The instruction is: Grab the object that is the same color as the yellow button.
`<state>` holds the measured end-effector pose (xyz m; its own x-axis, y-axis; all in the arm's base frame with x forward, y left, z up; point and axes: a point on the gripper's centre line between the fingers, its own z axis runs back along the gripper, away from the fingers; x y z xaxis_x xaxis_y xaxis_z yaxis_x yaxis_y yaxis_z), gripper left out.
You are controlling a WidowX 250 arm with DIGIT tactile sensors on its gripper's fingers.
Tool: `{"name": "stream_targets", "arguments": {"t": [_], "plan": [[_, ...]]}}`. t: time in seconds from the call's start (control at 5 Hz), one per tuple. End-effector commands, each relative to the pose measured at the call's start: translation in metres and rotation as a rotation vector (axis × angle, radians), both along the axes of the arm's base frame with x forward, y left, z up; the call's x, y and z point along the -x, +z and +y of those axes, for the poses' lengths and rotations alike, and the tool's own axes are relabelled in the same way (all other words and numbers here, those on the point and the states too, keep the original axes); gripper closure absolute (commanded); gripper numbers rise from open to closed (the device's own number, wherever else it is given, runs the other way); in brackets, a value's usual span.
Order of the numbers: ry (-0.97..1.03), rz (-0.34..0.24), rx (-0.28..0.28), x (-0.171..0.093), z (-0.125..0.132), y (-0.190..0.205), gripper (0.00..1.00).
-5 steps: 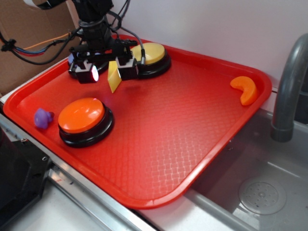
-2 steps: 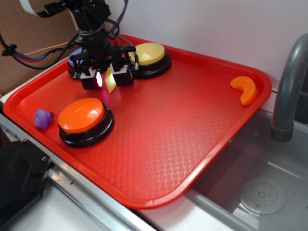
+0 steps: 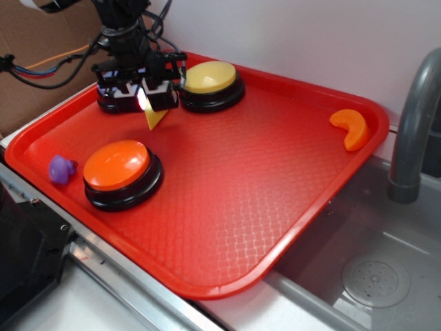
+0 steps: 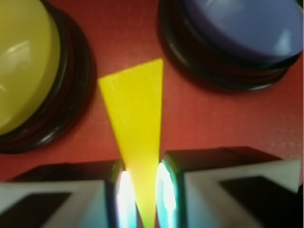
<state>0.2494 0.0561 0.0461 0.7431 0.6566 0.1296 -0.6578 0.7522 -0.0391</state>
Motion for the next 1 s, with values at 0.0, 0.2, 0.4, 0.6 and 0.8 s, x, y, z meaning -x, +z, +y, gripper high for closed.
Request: {"name": "stream_targets", "arguments": {"t": [0.0,0.2,0.4,0.6,0.8], "plan": [[-0.148,-0.061,-0.018,0.002,-0.019,0.049,1.00],[-0.278,-0.003,-0.043,0.008,-0.040,0.070,1.00],[-0.448,0.052,-0.015,0.020,-0.065,0.091,1.00],[-0.542,0.081,0.034,0.024,-0.078,0.091,1.00],[-0.570,0.118,0.013,0.026,-0.077,0.091,1.00]]}}
